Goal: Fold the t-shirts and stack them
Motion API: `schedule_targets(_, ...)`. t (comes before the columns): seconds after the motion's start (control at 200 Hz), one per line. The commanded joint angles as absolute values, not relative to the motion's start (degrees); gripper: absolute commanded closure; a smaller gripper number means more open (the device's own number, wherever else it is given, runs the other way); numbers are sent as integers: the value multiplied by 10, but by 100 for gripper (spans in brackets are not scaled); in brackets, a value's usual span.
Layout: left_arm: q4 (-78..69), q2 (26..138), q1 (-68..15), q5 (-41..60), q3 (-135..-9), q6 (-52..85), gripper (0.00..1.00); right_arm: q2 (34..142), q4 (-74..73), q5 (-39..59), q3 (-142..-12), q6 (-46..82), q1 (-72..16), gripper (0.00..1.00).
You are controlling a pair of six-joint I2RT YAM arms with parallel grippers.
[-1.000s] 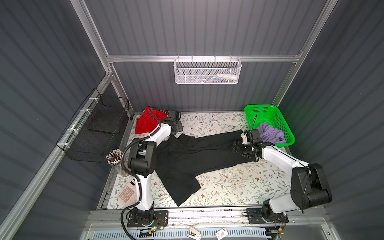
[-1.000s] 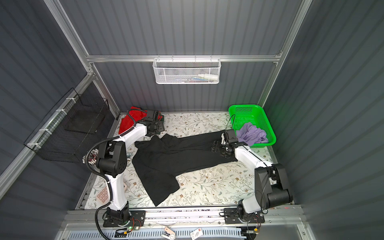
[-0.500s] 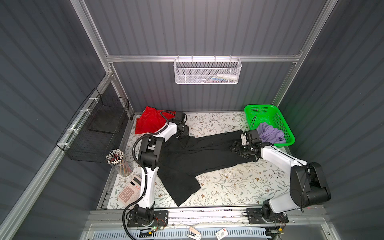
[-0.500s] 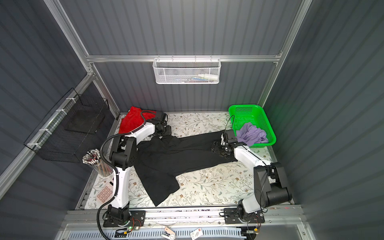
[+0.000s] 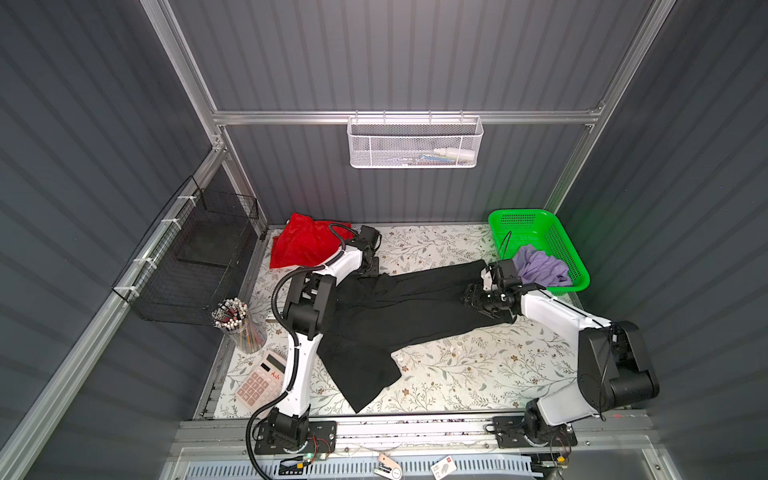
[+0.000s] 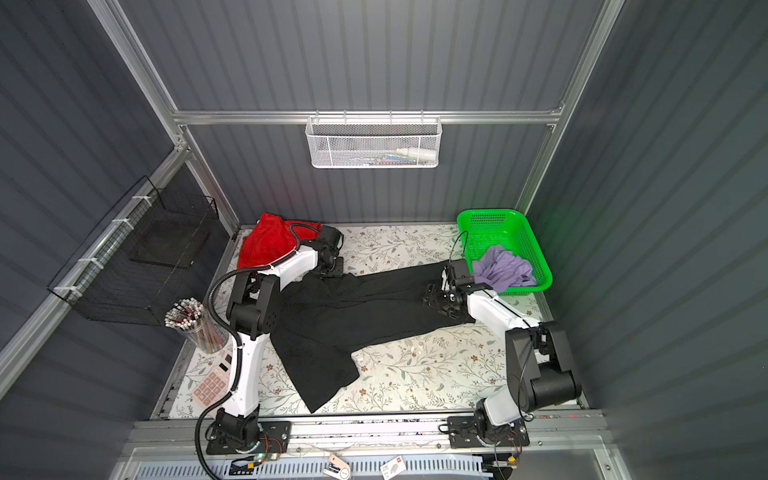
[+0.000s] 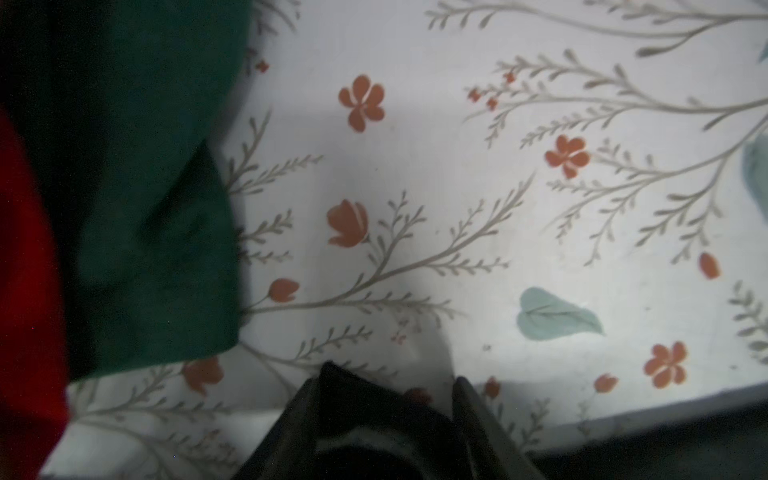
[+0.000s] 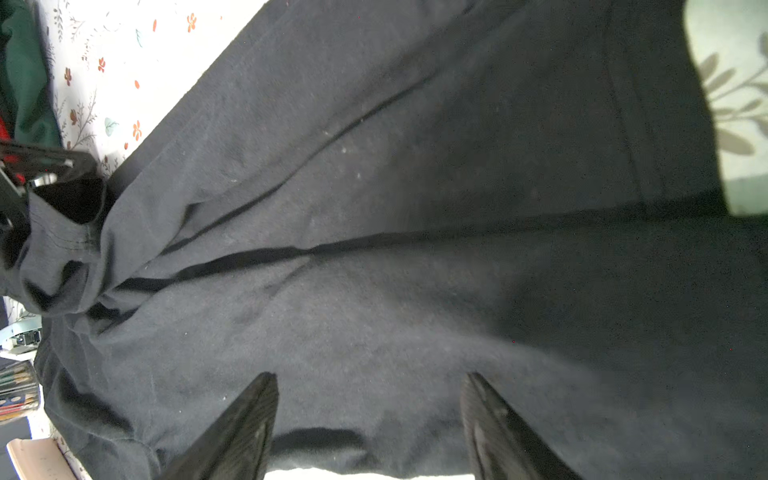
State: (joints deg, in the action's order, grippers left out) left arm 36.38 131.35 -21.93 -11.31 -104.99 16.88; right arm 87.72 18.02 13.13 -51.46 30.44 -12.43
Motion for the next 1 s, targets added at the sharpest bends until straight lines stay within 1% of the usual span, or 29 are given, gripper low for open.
schedule_targets(0.0,406,1288,-221,-160,-1037,168,47,889,187,137,-529,302,-127,29)
schedule_targets(0.13,385,1294,-223,-123,-1028,173,48,891,186,138,-529,301,-126,29)
schedule_targets(0.16,379,1296,-224,-108,-1028,174,51,891,187,137,-530,300,-127,29)
schedule_targets(0.22,374,1301,-228,-95,-1031,174,61,891,188,138,-531,298,-127,29)
schedule_targets(0.27,374,1305,-232,-91,-1035,171,74,891,188,137,-531,298,-127,29)
schedule_targets(0.335,378,1308,-234,-91,-1039,171,95,891,189,136,-532,297,-127,29)
schedule_targets(0.375,380,1307,-234,-92,-1041,170,100,891,189,137,-531,298,-127,29)
schedule_targets(0.545,382,1282,-234,-119,-1047,170,100,892,188,138,-531,299,-127,29)
schedule_targets(0.66,388,1246,-235,-118,-1051,176,100,892,187,140,-530,300,-127,31)
schedule_targets(0.861,349,1153,-237,-132,-987,188,100,878,181,139,-524,304,-127,32)
schedule_targets(0.996,344,1114,-237,-144,-956,191,100,883,181,145,-528,304,-127,32)
